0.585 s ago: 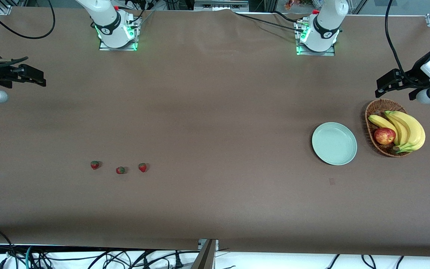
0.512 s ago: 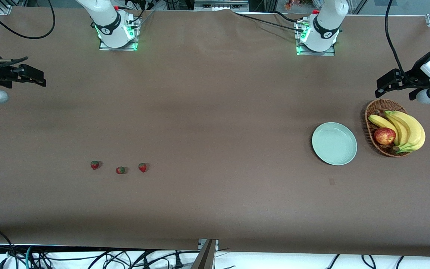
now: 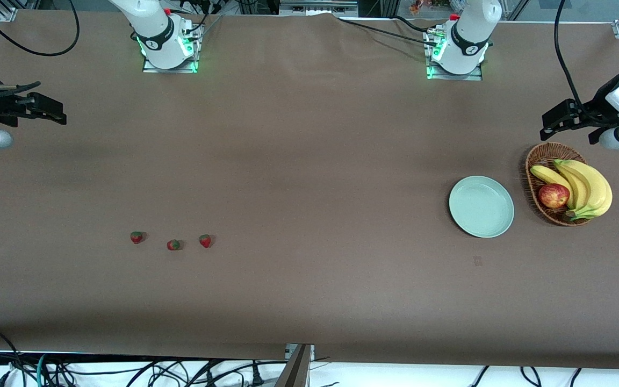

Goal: Collect all strawberries into plate

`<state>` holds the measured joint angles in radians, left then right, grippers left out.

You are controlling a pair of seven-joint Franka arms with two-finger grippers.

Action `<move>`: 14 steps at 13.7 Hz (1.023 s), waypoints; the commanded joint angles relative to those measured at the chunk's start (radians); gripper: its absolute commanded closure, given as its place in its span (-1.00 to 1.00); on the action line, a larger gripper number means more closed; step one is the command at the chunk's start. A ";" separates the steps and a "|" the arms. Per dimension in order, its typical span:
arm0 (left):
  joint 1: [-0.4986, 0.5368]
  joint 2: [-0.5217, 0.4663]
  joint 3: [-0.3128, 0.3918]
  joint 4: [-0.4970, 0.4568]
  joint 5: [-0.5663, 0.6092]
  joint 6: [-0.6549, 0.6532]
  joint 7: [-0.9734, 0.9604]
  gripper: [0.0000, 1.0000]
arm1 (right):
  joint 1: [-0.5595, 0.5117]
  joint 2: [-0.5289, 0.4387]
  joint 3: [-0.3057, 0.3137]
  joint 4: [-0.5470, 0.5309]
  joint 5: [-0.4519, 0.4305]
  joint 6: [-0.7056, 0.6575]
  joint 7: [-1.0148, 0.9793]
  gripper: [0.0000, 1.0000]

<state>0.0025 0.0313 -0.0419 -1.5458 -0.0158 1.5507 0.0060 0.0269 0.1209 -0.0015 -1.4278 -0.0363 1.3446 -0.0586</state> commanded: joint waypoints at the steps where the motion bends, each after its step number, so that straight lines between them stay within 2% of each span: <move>1: 0.001 0.015 -0.006 0.036 0.027 -0.027 -0.006 -1.00 | -0.004 0.009 0.005 0.024 0.015 -0.009 0.013 -1.00; 10: 0.001 0.015 -0.004 0.036 0.027 -0.027 -0.006 -1.00 | -0.002 0.017 0.006 0.026 0.016 0.014 0.010 -1.00; 14: 0.001 0.015 -0.004 0.036 0.027 -0.027 -0.006 -1.00 | 0.024 0.067 0.009 0.023 0.010 0.021 -0.001 -1.00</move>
<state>0.0025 0.0313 -0.0419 -1.5458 -0.0158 1.5507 0.0060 0.0363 0.1491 0.0061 -1.4273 -0.0340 1.3672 -0.0588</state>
